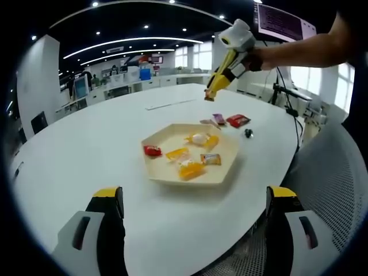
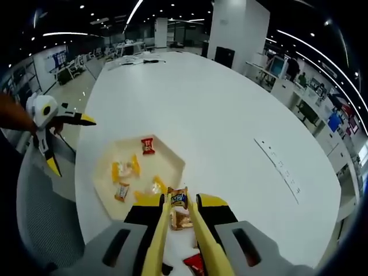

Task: Place the target food into the container with the food tongs after gripping and lifting it, then release it inside without dropping or visibly crushing the food.

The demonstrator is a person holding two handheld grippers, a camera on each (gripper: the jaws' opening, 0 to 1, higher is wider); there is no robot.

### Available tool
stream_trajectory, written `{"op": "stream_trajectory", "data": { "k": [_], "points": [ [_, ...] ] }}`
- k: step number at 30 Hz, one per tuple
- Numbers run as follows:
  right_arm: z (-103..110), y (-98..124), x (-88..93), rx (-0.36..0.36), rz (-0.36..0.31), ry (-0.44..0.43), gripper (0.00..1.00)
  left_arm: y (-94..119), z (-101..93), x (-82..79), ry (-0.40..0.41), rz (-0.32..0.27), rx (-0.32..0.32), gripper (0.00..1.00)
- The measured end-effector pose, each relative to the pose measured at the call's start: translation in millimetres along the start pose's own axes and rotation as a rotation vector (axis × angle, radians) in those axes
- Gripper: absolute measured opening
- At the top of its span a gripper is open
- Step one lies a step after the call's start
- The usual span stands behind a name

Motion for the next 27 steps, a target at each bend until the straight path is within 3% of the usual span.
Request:
{"op": "stream_trajectory", "data": {
  "k": [27],
  "points": [
    [37.5, -30.2, -51.7, -0.079, -0.034, 0.070, 0.21, -0.1, 1.5, 0.0, 0.003, -0.002, -0.007, 0.99]
  ]
}}
Point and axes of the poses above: the point that each gripper's makers call its tool centre point, and the gripper's own axes: y roughly backward along the fingers, z roughly to its left, x roughly out of its underside, the point moved 3 cm from there along y, roughly backward along the fingers, and after that the axes turned 3 degrees about y, right-handed, at the moved point
